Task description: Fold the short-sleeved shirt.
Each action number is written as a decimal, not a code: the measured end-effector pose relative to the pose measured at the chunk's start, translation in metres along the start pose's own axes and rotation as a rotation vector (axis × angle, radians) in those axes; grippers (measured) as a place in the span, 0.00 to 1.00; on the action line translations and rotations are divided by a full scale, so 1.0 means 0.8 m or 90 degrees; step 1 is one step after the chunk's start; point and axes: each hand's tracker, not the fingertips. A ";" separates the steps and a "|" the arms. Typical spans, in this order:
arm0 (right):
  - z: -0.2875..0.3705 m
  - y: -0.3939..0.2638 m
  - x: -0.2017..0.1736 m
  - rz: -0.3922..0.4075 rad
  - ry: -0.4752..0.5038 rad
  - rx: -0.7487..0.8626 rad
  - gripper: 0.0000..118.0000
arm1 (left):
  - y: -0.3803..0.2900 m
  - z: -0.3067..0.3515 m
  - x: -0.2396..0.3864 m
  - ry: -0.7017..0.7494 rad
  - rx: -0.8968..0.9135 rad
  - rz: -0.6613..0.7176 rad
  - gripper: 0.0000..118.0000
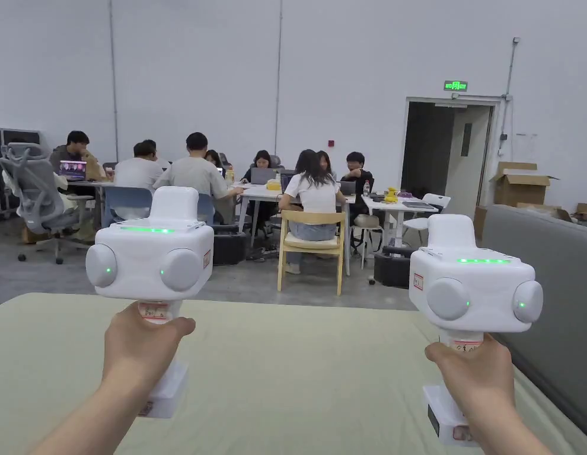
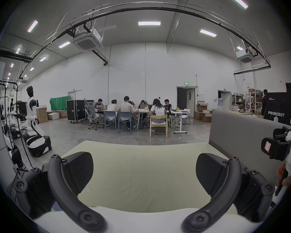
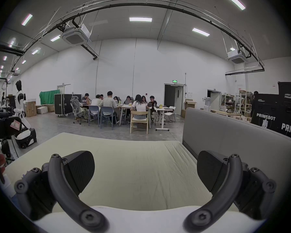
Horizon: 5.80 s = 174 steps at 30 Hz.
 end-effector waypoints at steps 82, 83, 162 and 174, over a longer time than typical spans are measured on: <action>-0.002 0.022 0.008 -0.032 0.022 -0.009 1.00 | 0.013 0.002 -0.009 0.013 0.009 0.009 1.00; -0.002 0.022 0.008 -0.031 0.021 -0.009 1.00 | 0.012 0.003 -0.008 0.015 0.008 0.006 1.00; 0.068 -0.056 -0.395 -0.012 0.430 0.003 0.02 | -0.079 0.212 -0.372 0.344 -0.080 -0.029 0.00; 0.065 -0.095 -0.433 0.075 0.455 -0.031 0.02 | -0.214 0.172 -0.438 0.200 -0.242 0.215 0.88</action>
